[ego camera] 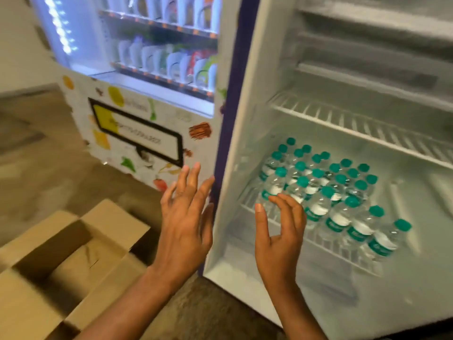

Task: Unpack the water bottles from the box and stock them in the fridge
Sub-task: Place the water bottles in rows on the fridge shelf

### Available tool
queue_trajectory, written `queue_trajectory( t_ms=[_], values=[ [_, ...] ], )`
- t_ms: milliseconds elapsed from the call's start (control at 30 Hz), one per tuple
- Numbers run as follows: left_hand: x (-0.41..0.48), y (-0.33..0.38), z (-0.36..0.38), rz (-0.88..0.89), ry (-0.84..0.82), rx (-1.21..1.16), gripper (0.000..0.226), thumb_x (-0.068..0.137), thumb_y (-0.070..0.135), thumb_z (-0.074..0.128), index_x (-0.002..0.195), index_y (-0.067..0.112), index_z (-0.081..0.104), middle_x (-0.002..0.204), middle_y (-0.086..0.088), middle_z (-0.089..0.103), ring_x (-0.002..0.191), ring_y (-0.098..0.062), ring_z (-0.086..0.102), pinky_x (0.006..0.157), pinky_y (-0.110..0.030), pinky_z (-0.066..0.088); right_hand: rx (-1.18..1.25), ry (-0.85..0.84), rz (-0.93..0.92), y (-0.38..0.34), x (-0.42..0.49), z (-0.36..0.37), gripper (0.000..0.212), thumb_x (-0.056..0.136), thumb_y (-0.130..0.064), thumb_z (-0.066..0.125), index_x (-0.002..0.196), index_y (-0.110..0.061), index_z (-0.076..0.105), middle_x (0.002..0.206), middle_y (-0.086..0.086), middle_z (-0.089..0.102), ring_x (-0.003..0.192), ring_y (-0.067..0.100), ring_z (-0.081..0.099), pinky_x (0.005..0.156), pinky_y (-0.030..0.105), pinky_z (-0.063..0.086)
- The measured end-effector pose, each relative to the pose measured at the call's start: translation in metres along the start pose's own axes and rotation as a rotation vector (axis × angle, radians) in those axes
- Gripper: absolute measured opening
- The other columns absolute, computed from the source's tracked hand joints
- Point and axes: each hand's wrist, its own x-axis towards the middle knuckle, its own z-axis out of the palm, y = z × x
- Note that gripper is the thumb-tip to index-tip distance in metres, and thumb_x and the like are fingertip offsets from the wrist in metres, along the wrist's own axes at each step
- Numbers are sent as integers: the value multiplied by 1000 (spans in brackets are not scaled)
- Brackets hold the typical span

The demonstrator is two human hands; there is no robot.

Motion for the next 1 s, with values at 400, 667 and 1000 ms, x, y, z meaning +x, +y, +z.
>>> queue_trajectory(
  t_ms=[400, 667, 1000],
  values=[
    [-244, -120, -90, -431, -201, 106, 46, 103, 20, 52, 149, 17, 53, 164, 3, 39, 158, -15, 24, 121, -50, 30, 103, -460, 87, -53, -185, 62, 33, 92, -31, 68, 119, -11, 66, 129, 4, 53, 124, 15, 47, 105, 30, 42],
    [-376, -150, -93, -721, -794, 82, 49, 107, 35, 51, 155, 31, 41, 164, 6, 38, 152, -14, 34, 123, -41, 29, -10, -861, 103, -31, -309, 80, 53, 96, -57, 50, 134, -20, 54, 137, -2, 45, 126, 10, 42, 99, 33, 47],
    [-458, -172, -63, -863, -1230, -34, 75, 95, 47, 69, 159, 32, 32, 161, 6, 44, 143, -15, 46, 121, -40, 34, -242, -1558, 378, 15, -431, 71, 91, 84, -70, 53, 155, -29, 13, 162, 4, 15, 148, 22, 18, 119, 43, 24]
  ],
)
